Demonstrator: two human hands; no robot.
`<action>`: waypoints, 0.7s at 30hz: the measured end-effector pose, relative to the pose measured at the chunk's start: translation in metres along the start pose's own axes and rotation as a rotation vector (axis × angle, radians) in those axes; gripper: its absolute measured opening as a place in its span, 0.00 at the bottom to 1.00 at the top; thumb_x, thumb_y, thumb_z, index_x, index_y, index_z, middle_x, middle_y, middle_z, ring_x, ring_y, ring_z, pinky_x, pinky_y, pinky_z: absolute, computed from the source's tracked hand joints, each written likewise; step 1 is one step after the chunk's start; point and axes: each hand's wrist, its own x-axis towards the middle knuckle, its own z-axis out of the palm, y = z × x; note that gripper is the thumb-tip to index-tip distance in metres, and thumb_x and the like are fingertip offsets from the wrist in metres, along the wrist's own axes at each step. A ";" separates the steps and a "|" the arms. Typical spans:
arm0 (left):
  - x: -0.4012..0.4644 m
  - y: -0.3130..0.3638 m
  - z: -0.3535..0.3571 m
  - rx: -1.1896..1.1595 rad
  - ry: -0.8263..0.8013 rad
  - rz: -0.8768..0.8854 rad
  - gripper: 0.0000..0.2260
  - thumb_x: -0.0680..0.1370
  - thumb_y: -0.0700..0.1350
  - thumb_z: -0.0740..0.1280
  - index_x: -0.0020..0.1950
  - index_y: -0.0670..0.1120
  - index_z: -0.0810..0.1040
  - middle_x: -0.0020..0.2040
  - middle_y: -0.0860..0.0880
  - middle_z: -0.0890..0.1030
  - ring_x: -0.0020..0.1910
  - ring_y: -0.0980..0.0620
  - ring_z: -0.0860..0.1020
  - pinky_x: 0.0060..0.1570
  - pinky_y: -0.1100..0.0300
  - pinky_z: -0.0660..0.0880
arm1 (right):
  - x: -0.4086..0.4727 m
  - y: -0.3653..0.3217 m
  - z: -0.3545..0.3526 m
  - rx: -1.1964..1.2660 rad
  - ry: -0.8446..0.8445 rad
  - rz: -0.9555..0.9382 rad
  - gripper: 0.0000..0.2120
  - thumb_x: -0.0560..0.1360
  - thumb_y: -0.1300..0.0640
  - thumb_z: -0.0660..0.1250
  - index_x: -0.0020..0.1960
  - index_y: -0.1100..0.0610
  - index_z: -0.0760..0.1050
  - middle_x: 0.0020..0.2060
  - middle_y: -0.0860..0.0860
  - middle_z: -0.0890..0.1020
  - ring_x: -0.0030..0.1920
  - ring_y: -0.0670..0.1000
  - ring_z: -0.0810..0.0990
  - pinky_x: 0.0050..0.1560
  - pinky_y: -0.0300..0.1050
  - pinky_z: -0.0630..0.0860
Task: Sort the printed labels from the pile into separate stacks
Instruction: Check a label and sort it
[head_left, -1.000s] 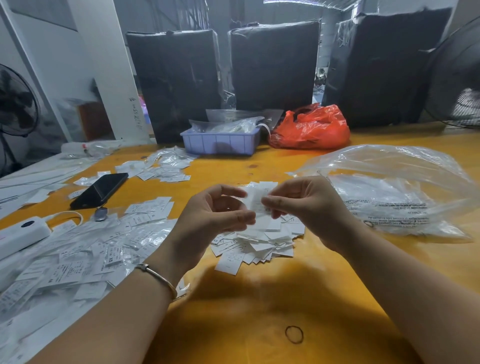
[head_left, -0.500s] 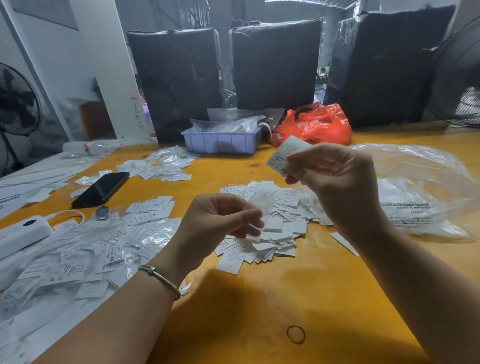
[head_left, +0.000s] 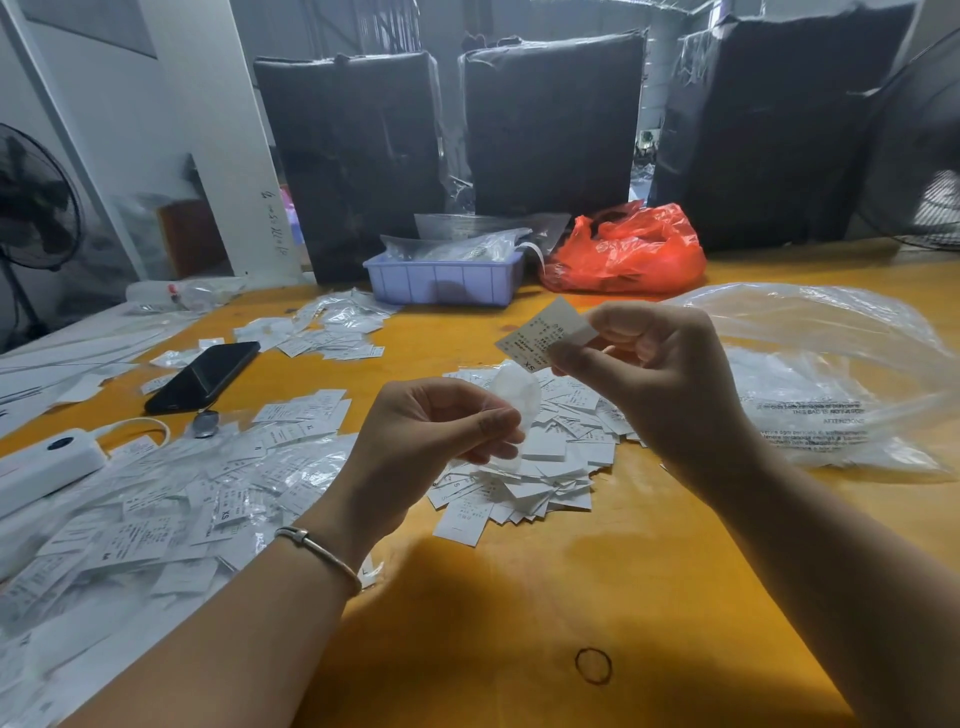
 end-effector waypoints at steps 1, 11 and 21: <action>0.000 0.000 0.000 -0.004 0.002 0.002 0.09 0.68 0.48 0.75 0.43 0.44 0.85 0.40 0.43 0.86 0.38 0.47 0.85 0.35 0.63 0.78 | 0.000 0.001 0.000 -0.005 0.004 0.004 0.02 0.72 0.63 0.73 0.44 0.58 0.83 0.40 0.50 0.86 0.40 0.52 0.85 0.39 0.56 0.81; 0.000 0.001 0.001 0.001 0.012 0.007 0.09 0.67 0.49 0.75 0.41 0.45 0.85 0.39 0.43 0.86 0.37 0.48 0.85 0.36 0.63 0.79 | 0.001 0.003 0.000 0.095 -0.033 0.029 0.01 0.72 0.60 0.73 0.43 0.56 0.84 0.37 0.52 0.85 0.35 0.50 0.80 0.33 0.42 0.74; 0.000 0.001 0.000 0.008 0.020 0.012 0.10 0.67 0.51 0.74 0.42 0.45 0.85 0.39 0.43 0.86 0.36 0.47 0.85 0.35 0.62 0.79 | 0.001 0.003 -0.001 -0.151 -0.069 -0.048 0.03 0.71 0.64 0.72 0.40 0.58 0.82 0.39 0.52 0.85 0.36 0.53 0.80 0.31 0.47 0.76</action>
